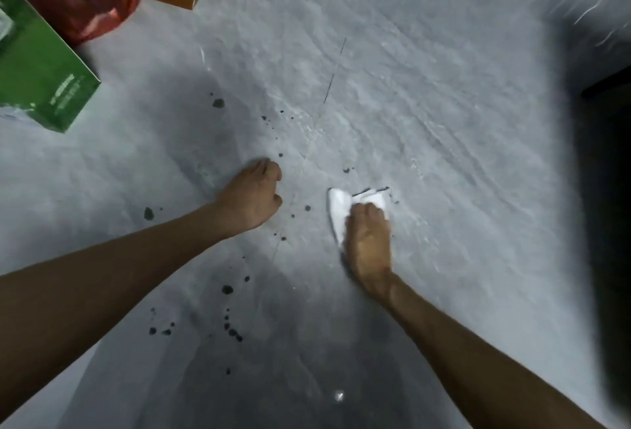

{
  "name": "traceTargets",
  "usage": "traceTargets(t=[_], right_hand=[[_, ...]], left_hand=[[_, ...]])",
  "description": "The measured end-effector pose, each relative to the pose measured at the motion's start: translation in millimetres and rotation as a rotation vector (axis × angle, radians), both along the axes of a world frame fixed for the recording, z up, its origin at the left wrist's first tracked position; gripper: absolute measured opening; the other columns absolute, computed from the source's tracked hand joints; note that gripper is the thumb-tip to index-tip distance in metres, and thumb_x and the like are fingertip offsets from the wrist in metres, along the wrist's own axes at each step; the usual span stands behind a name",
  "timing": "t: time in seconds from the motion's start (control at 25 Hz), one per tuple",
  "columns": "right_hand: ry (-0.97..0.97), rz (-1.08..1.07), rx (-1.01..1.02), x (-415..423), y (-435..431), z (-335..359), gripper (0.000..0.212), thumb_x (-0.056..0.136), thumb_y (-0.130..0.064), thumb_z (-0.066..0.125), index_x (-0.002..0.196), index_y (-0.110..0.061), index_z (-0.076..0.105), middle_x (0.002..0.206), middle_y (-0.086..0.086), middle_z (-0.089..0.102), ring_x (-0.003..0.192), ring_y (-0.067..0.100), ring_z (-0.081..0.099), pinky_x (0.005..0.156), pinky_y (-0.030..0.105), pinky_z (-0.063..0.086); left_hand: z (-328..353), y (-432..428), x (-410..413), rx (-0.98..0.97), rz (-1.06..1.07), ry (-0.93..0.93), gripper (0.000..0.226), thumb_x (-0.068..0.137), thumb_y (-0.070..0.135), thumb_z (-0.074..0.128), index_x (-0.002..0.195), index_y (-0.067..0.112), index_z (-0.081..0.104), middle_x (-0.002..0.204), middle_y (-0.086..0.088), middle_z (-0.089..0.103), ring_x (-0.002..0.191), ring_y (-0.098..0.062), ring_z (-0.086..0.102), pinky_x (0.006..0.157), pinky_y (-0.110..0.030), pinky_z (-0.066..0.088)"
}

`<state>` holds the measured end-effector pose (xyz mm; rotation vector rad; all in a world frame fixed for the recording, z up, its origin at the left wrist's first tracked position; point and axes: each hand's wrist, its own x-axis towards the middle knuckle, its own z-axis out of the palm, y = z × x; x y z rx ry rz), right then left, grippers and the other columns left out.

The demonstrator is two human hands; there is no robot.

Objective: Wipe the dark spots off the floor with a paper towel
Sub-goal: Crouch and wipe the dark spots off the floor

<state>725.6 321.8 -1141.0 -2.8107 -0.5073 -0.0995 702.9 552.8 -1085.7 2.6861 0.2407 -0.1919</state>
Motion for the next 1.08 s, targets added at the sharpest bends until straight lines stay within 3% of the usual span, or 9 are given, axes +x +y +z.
traceTargets(t=[0.12, 0.2, 0.32, 0.4, 0.48, 0.64, 0.92, 1.08], right_hand=[[0.103, 0.701, -0.05, -35, 21, -3, 0.019, 0.089, -0.024, 0.052, 0.104, -0.013, 0.057, 0.095, 0.011, 0.059, 0.089, 0.028, 0.052, 0.082, 0.036, 0.036], [0.092, 0.795, -0.1, -13, -6, 7, 0.017, 0.09, -0.022, 0.057, 0.104, -0.013, 0.058, 0.096, 0.011, 0.059, 0.09, 0.026, 0.05, 0.082, 0.034, 0.035], [0.071, 0.371, -0.151, 1, -83, 21, 0.021, 0.091, -0.02, 0.055, 0.102, -0.004, 0.064, 0.098, 0.016, 0.061, 0.089, 0.035, 0.058, 0.08, 0.037, 0.038], [0.064, 0.033, -0.089, 9, -114, 23, 0.016, 0.092, -0.015, 0.054, 0.101, -0.003, 0.06, 0.103, 0.016, 0.055, 0.091, 0.035, 0.053, 0.079, 0.035, 0.039], [0.014, -0.199, -0.01, 34, -108, 10, 0.015, 0.091, -0.009, 0.053, 0.104, -0.002, 0.054, 0.111, 0.017, 0.051, 0.094, 0.034, 0.048, 0.081, 0.033, 0.036], [-0.011, -0.568, -0.01, 75, -51, 4, 0.022, 0.089, -0.009, 0.05, 0.104, 0.006, 0.056, 0.11, 0.029, 0.054, 0.099, 0.045, 0.05, 0.084, 0.049, 0.04], [-0.082, -0.483, -0.033, 79, -34, -2, 0.016, 0.091, -0.009, 0.049, 0.097, 0.004, 0.057, 0.101, 0.027, 0.057, 0.09, 0.043, 0.053, 0.078, 0.049, 0.042], [0.007, -0.31, -0.038, 82, -7, 0, 0.026, 0.095, -0.014, 0.044, 0.111, 0.003, 0.055, 0.117, 0.026, 0.054, 0.103, 0.041, 0.049, 0.088, 0.048, 0.04]], left_hand=[[-7, -13, 12, 0.038, -0.129, 0.005, 0.034, 0.08, 0.016, 0.058, 0.112, 0.01, 0.05, 0.124, -0.012, 0.052, 0.115, -0.027, 0.051, 0.095, -0.033, 0.04], [-5, -21, 28, 0.03, -0.236, 0.047, 0.035, 0.082, 0.017, 0.055, 0.115, 0.011, 0.048, 0.131, -0.012, 0.048, 0.123, -0.027, 0.046, 0.104, -0.035, 0.038], [7, -30, 57, -0.038, -0.243, 0.077, 0.032, 0.084, 0.018, 0.052, 0.115, 0.013, 0.047, 0.127, -0.008, 0.05, 0.117, -0.025, 0.05, 0.098, -0.036, 0.044], [7, -39, 69, -0.102, -0.186, 0.071, 0.03, 0.086, 0.015, 0.051, 0.115, 0.011, 0.046, 0.125, -0.009, 0.052, 0.113, -0.024, 0.052, 0.093, -0.033, 0.044], [0, -46, 77, -0.147, -0.134, 0.05, 0.028, 0.087, 0.011, 0.05, 0.115, 0.009, 0.046, 0.124, -0.011, 0.054, 0.11, -0.025, 0.053, 0.085, -0.029, 0.041], [-12, -44, 71, -0.136, -0.037, -0.016, 0.025, 0.087, 0.01, 0.051, 0.111, 0.013, 0.047, 0.115, -0.007, 0.062, 0.096, -0.024, 0.06, 0.07, -0.023, 0.036], [-8, -38, 67, -0.113, 0.014, -0.038, 0.026, 0.086, 0.011, 0.053, 0.11, 0.019, 0.045, 0.101, -0.008, 0.068, 0.079, -0.023, 0.06, 0.067, -0.027, 0.045], [-7, -18, 60, -0.113, 0.097, -0.003, 0.024, 0.087, 0.011, 0.054, 0.107, 0.018, 0.044, 0.098, -0.006, 0.064, 0.073, -0.021, 0.053, 0.067, -0.026, 0.042]])
